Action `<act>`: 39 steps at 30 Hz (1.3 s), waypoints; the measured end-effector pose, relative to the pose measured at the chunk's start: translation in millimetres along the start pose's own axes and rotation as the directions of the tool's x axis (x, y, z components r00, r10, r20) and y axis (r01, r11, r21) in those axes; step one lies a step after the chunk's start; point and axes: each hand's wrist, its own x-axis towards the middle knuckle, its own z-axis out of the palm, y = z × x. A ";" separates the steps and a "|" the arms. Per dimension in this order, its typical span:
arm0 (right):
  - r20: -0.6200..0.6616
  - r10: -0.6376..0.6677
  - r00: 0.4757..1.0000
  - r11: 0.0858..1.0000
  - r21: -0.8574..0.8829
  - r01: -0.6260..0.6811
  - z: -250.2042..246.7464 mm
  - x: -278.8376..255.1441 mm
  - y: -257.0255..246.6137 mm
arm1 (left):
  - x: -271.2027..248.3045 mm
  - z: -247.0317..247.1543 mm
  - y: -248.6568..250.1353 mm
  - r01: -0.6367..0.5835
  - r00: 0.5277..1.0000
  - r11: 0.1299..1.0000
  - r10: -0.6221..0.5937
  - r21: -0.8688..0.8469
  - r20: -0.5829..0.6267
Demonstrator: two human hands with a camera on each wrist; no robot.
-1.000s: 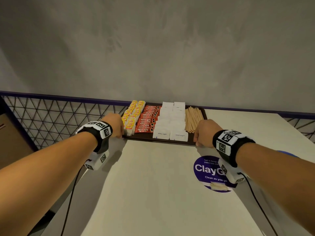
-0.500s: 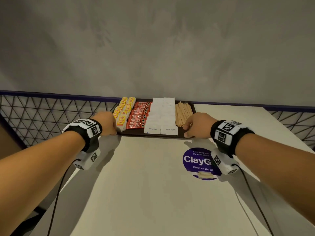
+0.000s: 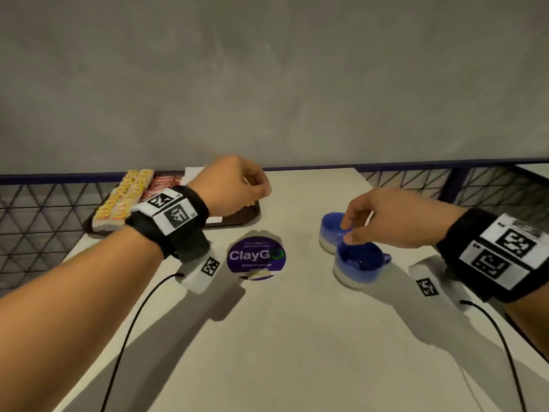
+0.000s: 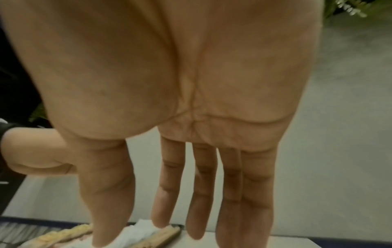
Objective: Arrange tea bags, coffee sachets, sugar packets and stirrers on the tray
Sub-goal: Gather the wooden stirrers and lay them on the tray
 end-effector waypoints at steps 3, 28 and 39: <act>0.013 0.062 0.998 0.998 0.005 -0.062 18.0 -7.3 36.2 | 13.0 47.4 33.2 -0.109 0.984 0.994 0.106 0.009 0.146; -0.029 0.111 0.993 0.978 0.182 -0.104 44.7 73.5 79.6 | 119.8 121.2 15.0 -0.066 0.972 0.951 -0.006 0.301 0.234; -0.054 0.063 0.997 0.980 0.195 -0.051 37.6 159.4 70.4 | 204.5 106.2 -45.5 0.127 0.974 0.917 -0.187 0.379 0.125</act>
